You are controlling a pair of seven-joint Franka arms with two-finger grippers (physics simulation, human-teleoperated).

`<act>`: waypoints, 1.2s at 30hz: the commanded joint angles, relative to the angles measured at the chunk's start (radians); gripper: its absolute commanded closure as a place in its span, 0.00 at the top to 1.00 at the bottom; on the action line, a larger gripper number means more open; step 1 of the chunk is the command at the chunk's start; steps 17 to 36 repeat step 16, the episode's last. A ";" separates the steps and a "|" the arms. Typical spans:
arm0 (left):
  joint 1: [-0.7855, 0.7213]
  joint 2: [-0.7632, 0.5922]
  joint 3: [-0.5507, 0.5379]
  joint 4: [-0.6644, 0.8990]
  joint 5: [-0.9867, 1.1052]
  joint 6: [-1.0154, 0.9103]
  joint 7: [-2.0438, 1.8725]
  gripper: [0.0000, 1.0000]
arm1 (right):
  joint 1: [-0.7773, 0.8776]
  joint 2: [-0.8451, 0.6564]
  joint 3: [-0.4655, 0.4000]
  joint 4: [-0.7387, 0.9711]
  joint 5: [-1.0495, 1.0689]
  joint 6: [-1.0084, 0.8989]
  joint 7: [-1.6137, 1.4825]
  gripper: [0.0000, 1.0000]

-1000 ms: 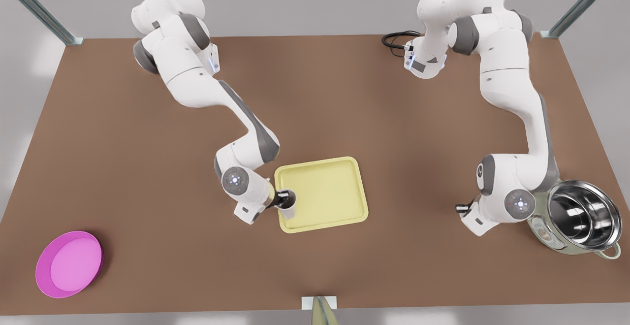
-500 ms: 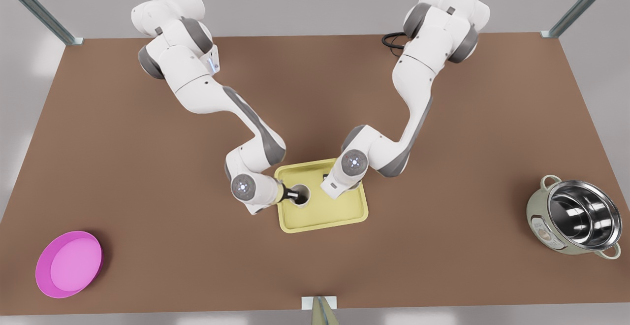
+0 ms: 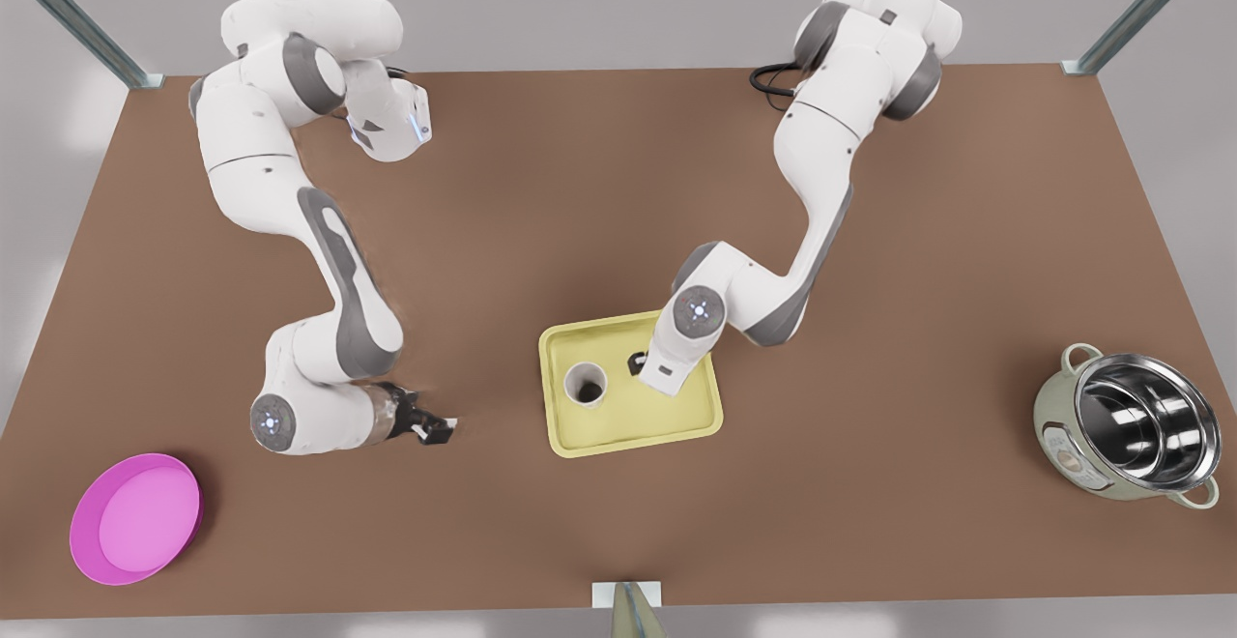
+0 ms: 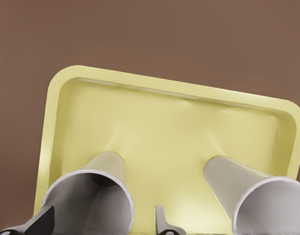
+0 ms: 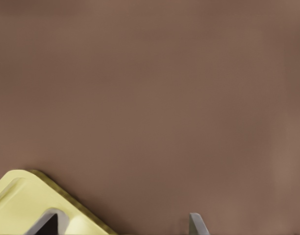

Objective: Use both arms to respectively pick up the white IKEA cups from the middle-left and middle-right positions, then place the white IKEA cups onto the middle-middle tray, ensuring that the cups remain upright and do not tip over

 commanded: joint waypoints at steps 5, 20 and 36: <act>0.338 -0.177 -0.102 0.255 0.014 -0.739 0.213 1.00 | -0.060 -0.651 -0.158 -0.319 -0.242 -0.253 -0.776 1.00; 0.335 -0.478 0.159 -0.078 -0.027 -0.595 0.916 1.00 | -0.064 -0.786 -0.158 -0.336 -0.217 -0.345 -0.790 1.00; 0.335 -0.478 0.159 -0.078 -0.027 -0.595 0.916 1.00 | -0.064 -0.786 -0.158 -0.336 -0.217 -0.345 -0.790 1.00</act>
